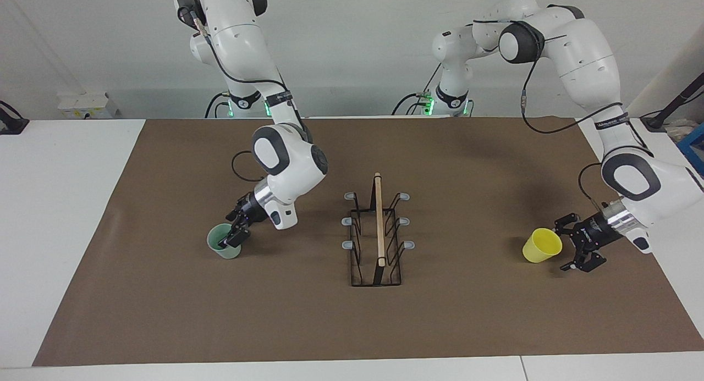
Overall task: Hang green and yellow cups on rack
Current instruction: 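Grasp the yellow cup with the left gripper while the right gripper grasps the green cup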
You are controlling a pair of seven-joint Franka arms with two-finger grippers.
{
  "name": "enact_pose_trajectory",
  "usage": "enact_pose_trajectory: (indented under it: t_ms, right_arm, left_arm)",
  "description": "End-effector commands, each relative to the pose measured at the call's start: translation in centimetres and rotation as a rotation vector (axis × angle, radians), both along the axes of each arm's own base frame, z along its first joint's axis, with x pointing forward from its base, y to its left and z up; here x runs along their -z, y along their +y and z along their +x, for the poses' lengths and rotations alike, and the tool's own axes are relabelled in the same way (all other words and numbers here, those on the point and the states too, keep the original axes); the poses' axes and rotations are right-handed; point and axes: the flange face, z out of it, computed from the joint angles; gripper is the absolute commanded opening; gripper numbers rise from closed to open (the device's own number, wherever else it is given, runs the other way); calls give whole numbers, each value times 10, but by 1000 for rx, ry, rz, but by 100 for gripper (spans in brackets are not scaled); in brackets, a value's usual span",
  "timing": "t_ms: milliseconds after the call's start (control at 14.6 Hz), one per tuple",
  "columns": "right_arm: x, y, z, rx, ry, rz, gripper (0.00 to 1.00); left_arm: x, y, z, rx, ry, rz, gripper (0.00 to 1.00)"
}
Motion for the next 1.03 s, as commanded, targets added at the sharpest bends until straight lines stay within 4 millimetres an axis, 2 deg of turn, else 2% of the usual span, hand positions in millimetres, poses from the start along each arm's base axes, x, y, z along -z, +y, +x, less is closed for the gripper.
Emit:
enact_pose_trajectory:
  t_ms: [0,205,273,410,478,547,615,683,752,820,888,957]
  right_arm:
    - [9,2,-2,-73,17,-9,100]
    - [23,15,-10,-153,24,-18,100]
    - [26,13,-11,-167,24,-12,100]
    - [35,12,-14,-173,21,16,100]
    - [41,10,-18,-153,8,29,100]
    - [50,6,-23,-149,5,47,100]
    - [56,-4,-22,-155,10,57,100]
    - [60,-21,-20,-162,11,50,100]
    - [66,-26,-22,-190,16,49,100]
    - [68,-30,-23,-201,19,40,100]
    - [68,-33,-21,-212,16,30,100]
    - [69,-37,-20,-236,15,24,100]
  left_arm:
    - [5,-18,-18,-172,65,-44,100]
    - [12,-21,-25,-237,56,-86,100]
    - [11,-33,-22,-238,51,-78,100]
    - [10,-45,-18,-268,45,-66,100]
    - [10,-54,-15,-273,51,-64,98]
    - [10,-54,-14,-295,53,-58,93]
    - [10,-57,-12,-316,51,-50,84]
    - [9,-62,-10,-303,43,-40,34]
    - [5,-66,-7,-298,31,-32,13]
    - [1,-78,-5,-277,24,-25,0]
    - [-5,-87,0,-266,7,-20,0]
    - [-17,-86,2,-253,-16,-1,0]
